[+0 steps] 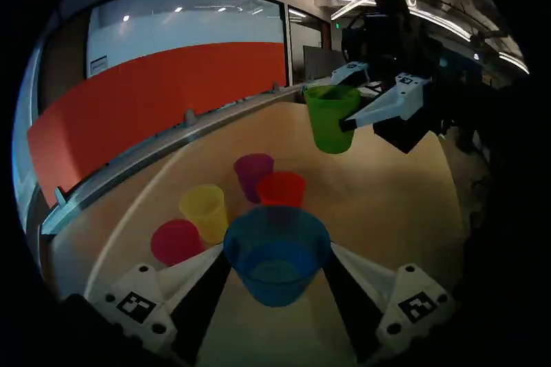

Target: Pour water

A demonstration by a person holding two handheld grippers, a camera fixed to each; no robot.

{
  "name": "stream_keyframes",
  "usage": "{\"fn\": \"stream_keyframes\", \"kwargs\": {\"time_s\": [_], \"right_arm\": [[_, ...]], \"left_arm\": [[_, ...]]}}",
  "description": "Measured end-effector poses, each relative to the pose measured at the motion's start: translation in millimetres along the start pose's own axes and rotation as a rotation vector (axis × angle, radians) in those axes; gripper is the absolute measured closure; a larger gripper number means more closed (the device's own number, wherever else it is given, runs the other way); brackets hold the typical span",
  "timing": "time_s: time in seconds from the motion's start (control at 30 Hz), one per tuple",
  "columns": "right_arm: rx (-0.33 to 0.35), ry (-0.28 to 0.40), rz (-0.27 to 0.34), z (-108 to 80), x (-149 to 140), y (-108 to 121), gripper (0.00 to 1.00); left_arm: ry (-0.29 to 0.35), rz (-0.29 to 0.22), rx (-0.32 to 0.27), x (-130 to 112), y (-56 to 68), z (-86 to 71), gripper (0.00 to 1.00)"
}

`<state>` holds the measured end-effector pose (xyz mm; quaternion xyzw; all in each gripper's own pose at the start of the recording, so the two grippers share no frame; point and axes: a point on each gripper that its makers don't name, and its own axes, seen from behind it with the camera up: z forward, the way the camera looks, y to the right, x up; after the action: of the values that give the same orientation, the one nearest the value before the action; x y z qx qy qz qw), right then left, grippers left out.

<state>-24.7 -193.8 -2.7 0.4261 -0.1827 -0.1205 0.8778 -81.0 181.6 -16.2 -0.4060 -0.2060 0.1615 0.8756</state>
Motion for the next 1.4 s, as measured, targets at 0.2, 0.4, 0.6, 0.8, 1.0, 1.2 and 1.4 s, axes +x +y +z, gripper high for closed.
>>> {"fn": "stream_keyframes", "kwargs": {"time_s": [0.2,0.4,0.6,0.8,1.0,1.2,1.4], "right_arm": [[0.003,-0.057,-0.008,8.4,-24.0,1.4,0.1],[0.018,-0.093,-0.005,15.5,-40.3,0.4,0.08],[0.04,-0.123,0.005,22.4,-53.9,-3.2,0.08],[0.055,-0.156,0.016,28.4,-71.6,-6.5,0.08],[0.066,-0.193,0.029,32.9,-89.6,-8.7,0.07],[0.08,-0.219,0.042,36.5,-103.8,-11.9,0.07],[0.088,-0.24,0.052,37.7,-115.5,-14.5,0.08]], "left_arm": [[-0.044,-0.002,-0.012,-14.0,-0.6,8.3,0.14],[-0.079,-0.011,-0.025,-25.6,-2.4,16.3,0.14],[-0.103,-0.023,-0.026,-33.9,-7.5,22.1,0.14],[-0.118,-0.035,-0.023,-41.2,-13.4,26.3,0.14],[-0.127,-0.042,-0.021,-45.7,-18.5,30.3,0.14],[-0.133,-0.049,-0.023,-49.5,-21.4,34.6,0.14],[-0.139,-0.054,-0.02,-52.5,-26.5,36.6,0.14]]}}
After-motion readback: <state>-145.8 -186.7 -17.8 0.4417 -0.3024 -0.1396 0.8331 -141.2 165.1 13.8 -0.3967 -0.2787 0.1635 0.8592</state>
